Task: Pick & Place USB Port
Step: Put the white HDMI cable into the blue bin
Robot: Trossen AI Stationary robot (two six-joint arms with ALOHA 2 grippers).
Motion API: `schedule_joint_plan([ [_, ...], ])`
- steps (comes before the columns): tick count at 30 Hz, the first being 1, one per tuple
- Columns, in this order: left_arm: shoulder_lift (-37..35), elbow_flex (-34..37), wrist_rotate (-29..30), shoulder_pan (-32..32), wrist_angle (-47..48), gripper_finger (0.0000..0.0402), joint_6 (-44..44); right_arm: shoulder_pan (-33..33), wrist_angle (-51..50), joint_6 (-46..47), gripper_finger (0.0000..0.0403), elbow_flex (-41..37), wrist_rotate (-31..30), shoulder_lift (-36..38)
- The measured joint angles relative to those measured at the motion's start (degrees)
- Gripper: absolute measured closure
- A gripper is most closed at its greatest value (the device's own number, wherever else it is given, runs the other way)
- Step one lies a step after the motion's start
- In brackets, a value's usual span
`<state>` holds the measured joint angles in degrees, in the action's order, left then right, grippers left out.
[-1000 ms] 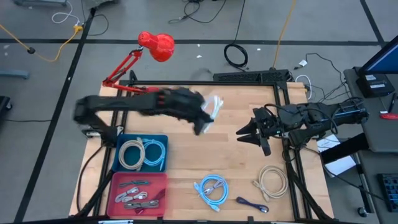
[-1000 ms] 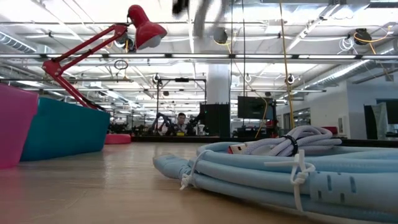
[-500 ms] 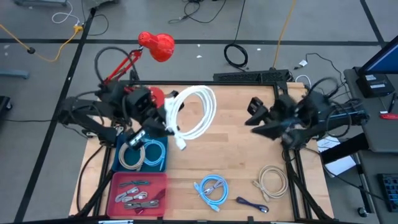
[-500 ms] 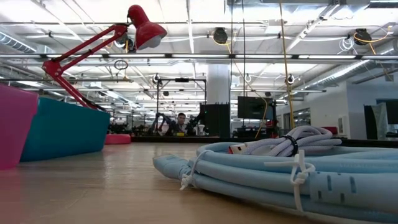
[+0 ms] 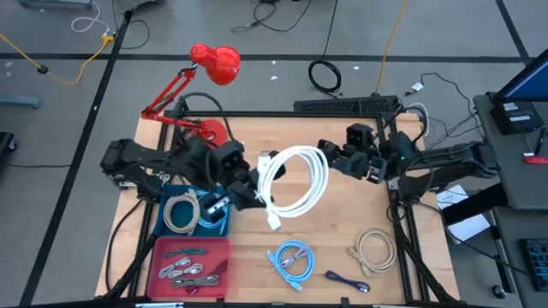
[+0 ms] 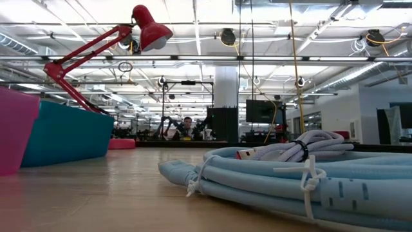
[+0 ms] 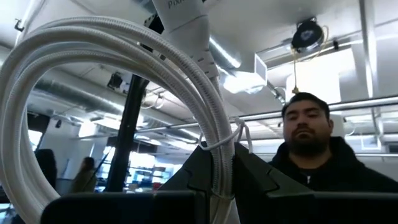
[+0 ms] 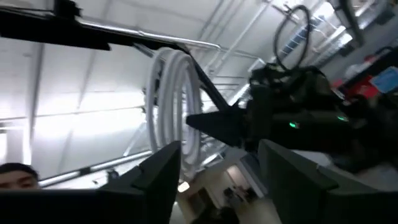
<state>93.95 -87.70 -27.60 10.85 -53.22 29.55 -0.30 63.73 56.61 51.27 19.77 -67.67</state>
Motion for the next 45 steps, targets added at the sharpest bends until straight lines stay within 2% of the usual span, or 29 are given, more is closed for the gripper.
schedule_joint_plan([
  [7,1.3,0.0,0.4,-0.5,-1.9,0.0366,1.7,-2.0,0.9,-1.6,0.0127,1.5,1.4,-0.5],
  [12,1.3,0.0,0.6,-1.7,-2.0,0.0366,1.8,-2.5,-0.5,-2.2,0.0099,2.0,0.8,-0.5],
  [20,1.9,0.0,0.8,-3.9,2.9,0.0366,3.1,-2.5,-2.9,-1.9,0.0088,2.0,-0.5,-0.5],
  [30,6.0,0.0,1.2,-5.7,0.2,0.0366,9.0,-2.6,-1.8,-1.8,0.0095,2.0,-0.2,-0.5],
  [33,6.0,0.0,1.1,-6.0,-0.9,0.0366,9.7,-2.8,-1.8,-1.7,0.0113,2.0,-0.2,-0.5],
  [37,5.3,0.0,0.1,-6.3,-0.8,0.0366,10.2,-2.8,-1.8,-0.3,0.0164,2.0,-0.2,-0.5],
  [41,4.8,0.0,-0.7,-6.3,-0.3,0.0366,11.6,-2.8,-1.8,0.4,0.0236,2.0,-0.2,-0.5],
  [45,4.8,0.0,-0.6,-6.3,3.2,0.0359,13.3,-2.8,-1.9,0.1,0.0326,2.0,-0.2,-0.5],
])
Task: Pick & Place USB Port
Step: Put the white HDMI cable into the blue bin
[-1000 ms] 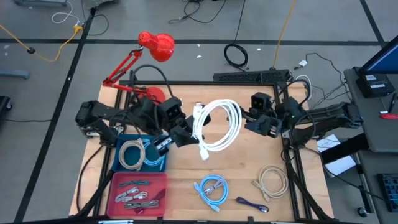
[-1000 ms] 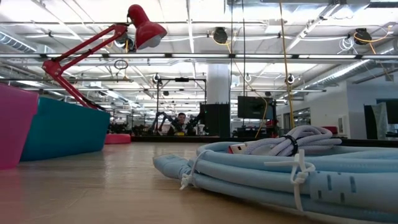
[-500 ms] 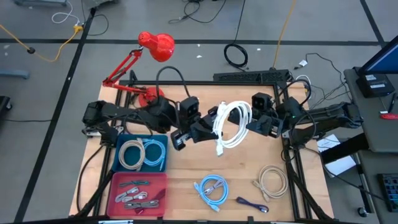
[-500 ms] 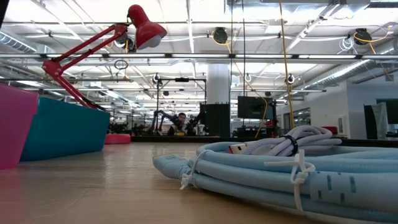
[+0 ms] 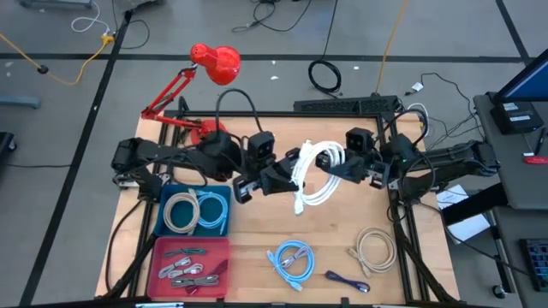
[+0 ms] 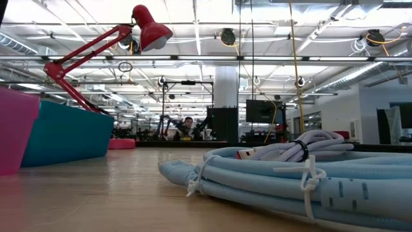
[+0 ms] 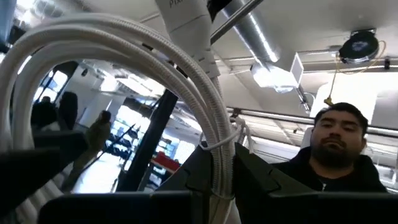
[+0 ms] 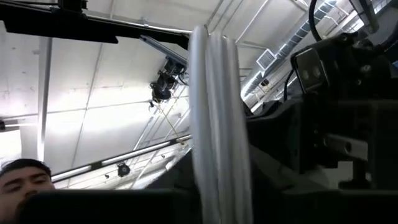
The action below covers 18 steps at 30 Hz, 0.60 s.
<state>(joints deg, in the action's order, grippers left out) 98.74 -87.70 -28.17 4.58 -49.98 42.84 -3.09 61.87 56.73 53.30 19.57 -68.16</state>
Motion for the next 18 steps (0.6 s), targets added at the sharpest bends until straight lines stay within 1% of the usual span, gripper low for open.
schedule_joint_plan([
  [2,0.0,0.0,-0.1,0.0,0.9,0.0336,2.1,0.0,-0.2,-0.7,0.0371,0.0,0.0,0.0],
  [3,0.0,0.0,-0.4,0.0,1.2,0.0323,3.5,0.0,-0.2,-1.1,0.0379,0.0,0.0,0.0],
  [5,-0.2,0.0,-1.8,-0.1,2.2,0.03,6.4,0.0,-0.2,-1.1,0.0379,0.0,0.0,0.0],
  [8,-2.2,0.0,-3.5,-0.2,6.9,0.0285,9.2,0.0,-1.0,-0.3,0.0372,0.0,0.0,0.0],
  [10,-5.4,0.0,-2.4,-0.2,15.5,0.0283,7.6,0.0,-2.3,-0.4,0.0375,0.0,0.0,0.2],
  [11,-7.2,0.0,-0.7,-0.2,21.0,0.0284,5.7,0.0,-2.8,-0.6,0.0378,0.0,0.0,0.3],
  [13,-12.0,0.0,4.5,-0.2,34.3,0.0288,1.7,0.0,-4.9,-1.1,0.0379,0.0,0.0,1.0],
  [14,-14.5,0.0,8.7,-0.1,41.6,0.0292,-0.4,0.0,-6.6,-1.9,0.0379,0.0,-0.4,1.5],
  [16,-19.6,0.0,19.6,0.4,55.1,0.03,-3.7,0.0,-12.4,-3.7,0.0379,0.0,-2.7,3.2],
  [18,-23.9,0.0,33.3,1.8,66.8,0.0308,-4.9,0.0,-21.2,-6.7,0.0379,0.0,-6.3,5.6],
])
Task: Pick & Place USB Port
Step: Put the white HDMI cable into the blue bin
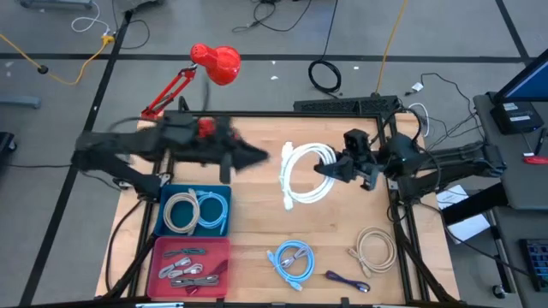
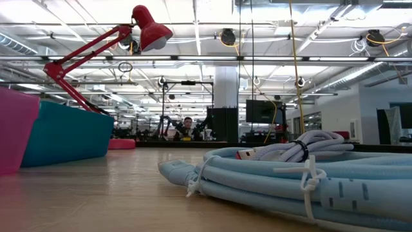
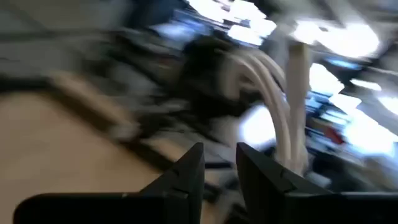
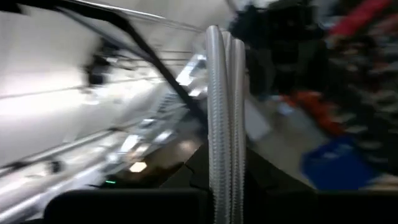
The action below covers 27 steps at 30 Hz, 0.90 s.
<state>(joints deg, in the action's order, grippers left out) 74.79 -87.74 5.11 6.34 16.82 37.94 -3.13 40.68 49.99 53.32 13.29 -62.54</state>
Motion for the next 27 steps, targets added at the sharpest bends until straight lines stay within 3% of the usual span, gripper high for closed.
schedule_joint_plan([
  [2,-2.8,0.0,10.2,1.7,6.0,0.0311,-0.7,0.0,-8.9,-3.6,0.0379,0.0,-4.8,2.4],
  [4,-4.4,0.0,15.3,3.3,8.5,0.0311,-1.5,-0.6,-14.5,-6.9,0.0379,0.0,-9.5,4.1],
  [11,-1.7,0.0,19.2,3.9,7.0,0.0268,-6.3,-2.2,-23.6,-14.4,0.0379,1.9,-19.3,7.0],
  [14,1.3,0.0,18.7,2.6,6.1,0.0238,-7.9,-2.3,-28.0,-16.4,0.0379,4.5,-20.0,6.9],
  [20,6.5,0.0,11.0,-0.5,-3.1,0.0184,-11.9,-2.3,-32.0,-17.7,0.0379,7.7,-20.7,6.6],
  [27,10.1,0.0,4.6,-3.2,-6.4,0.0176,-11.0,-2.3,-33.2,-16.9,0.0379,7.8,-20.6,6.5],
])
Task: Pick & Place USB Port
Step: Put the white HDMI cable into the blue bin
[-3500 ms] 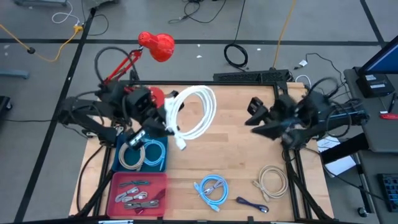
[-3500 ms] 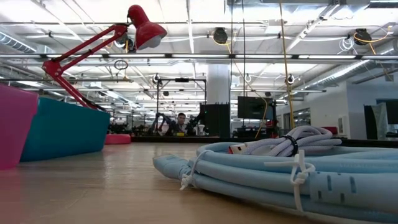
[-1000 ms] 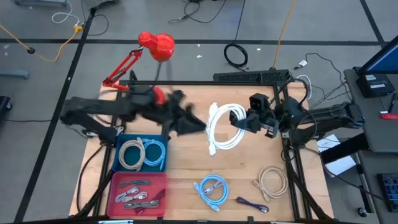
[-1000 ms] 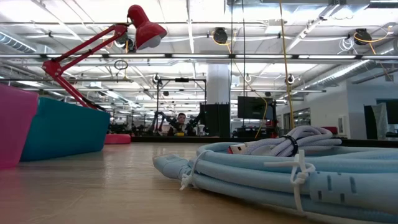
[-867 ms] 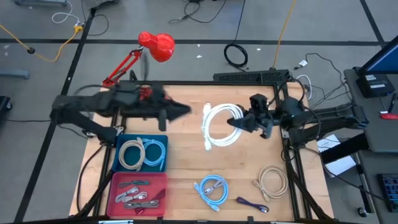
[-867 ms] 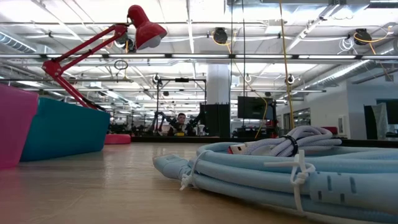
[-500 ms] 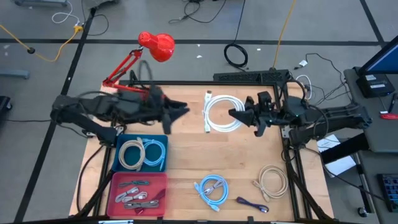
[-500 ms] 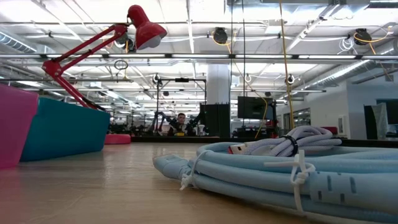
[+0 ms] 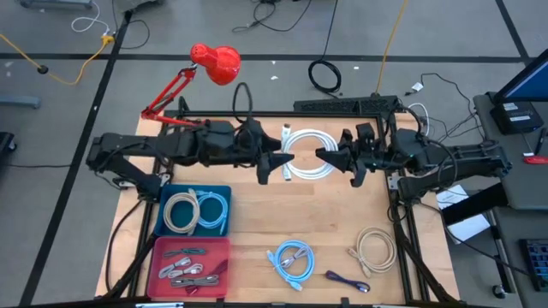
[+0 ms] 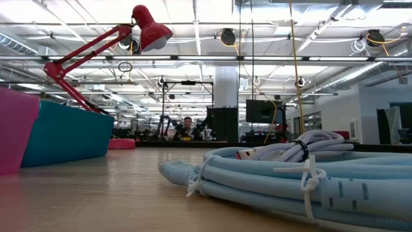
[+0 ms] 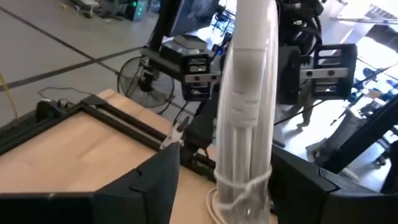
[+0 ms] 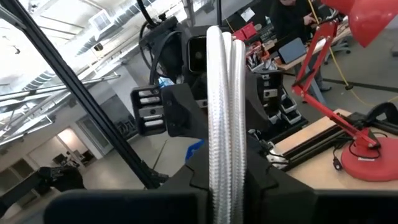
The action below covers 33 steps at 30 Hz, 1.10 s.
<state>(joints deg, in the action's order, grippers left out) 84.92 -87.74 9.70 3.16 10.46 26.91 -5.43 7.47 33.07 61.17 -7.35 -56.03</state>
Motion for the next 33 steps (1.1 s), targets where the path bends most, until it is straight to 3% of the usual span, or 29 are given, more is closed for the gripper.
schedule_joint_plan([
  [5,0.8,0.0,-0.8,-0.5,-3.1,0.0219,0.4,0.0,-0.4,0.3,0.0379,0.0,0.1,-0.1],
  [9,0.6,0.0,-3.0,-1.4,-3.3,0.0335,2.9,0.1,1.3,-0.9,0.0375,0.0,2.6,-0.1],
  [15,-1.0,0.0,-9.1,-1.3,-4.5,0.0339,10.5,0.1,9.2,0.0,0.0294,0.0,13.8,-0.2],
  [20,-4.2,0.0,-16.3,-1.4,-2.9,0.0339,20.5,-0.3,19.2,4.6,0.0251,0.0,23.1,-0.1],
  [23,-6.2,-0.1,-21.4,-1.3,4.8,0.0339,28.3,-1.1,24.2,5.6,0.0237,0.1,27.5,0.8],
  [27,-10.7,0.1,-25.3,1.8,29.4,0.0339,35.0,-2.7,23.2,6.0,0.0232,0.1,27.2,2.3],
  [31,-14.1,0.1,-22.3,6.5,55.0,0.0339,42.2,-3.6,19.5,3.8,0.0236,0.1,27.0,4.1],
  [33,-16.0,0.1,-18.4,8.9,61.3,0.0339,46.3,-3.8,17.5,3.0,0.0239,0.1,26.7,4.2],
])
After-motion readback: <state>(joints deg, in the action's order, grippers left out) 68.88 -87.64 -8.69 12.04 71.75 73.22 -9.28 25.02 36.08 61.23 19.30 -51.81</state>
